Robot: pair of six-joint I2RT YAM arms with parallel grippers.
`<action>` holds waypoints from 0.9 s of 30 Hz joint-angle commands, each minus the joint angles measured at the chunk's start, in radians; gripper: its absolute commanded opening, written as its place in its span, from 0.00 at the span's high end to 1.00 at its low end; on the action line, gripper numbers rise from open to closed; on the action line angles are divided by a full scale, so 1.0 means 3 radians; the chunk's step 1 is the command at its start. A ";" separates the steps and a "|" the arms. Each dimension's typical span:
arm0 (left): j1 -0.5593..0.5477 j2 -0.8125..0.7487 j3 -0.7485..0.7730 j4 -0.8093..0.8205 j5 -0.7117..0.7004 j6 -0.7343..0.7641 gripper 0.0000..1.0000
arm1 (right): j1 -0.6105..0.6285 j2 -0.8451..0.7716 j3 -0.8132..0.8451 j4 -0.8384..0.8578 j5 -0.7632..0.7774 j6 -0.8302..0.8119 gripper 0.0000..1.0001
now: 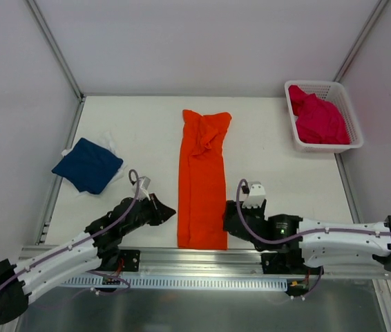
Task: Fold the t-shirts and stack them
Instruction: Rotate the tshirt 90 degrees
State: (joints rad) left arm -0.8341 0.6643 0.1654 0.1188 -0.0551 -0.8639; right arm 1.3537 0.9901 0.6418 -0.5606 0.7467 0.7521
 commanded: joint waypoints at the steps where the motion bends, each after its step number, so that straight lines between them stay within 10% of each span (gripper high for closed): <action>1: -0.0078 -0.0846 -0.0243 -0.0334 0.0096 -0.0392 1.00 | 0.0375 -0.0390 -0.0282 -0.0054 0.0379 0.0800 0.21; 6: -0.0109 -0.1646 -0.0530 -0.0595 0.0424 -0.0786 1.00 | 0.1076 -0.0571 -0.0702 -0.0028 0.0706 0.1751 0.21; 16: -0.0532 -0.1677 -0.0995 -0.0693 0.0393 -0.1292 0.89 | 0.2282 0.0892 -0.0222 -0.1337 0.0942 0.4358 0.17; 27: -0.1478 -0.1183 -0.1088 -0.0677 -0.0429 -0.1988 0.92 | 0.2728 0.1353 -0.0135 -0.1726 0.1013 0.5357 0.16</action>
State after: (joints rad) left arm -1.2144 0.2207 0.0513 -0.0734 -0.0612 -1.3468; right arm 2.1654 1.4036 0.5785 -0.9913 1.0004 1.8297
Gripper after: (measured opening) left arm 0.095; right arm 0.837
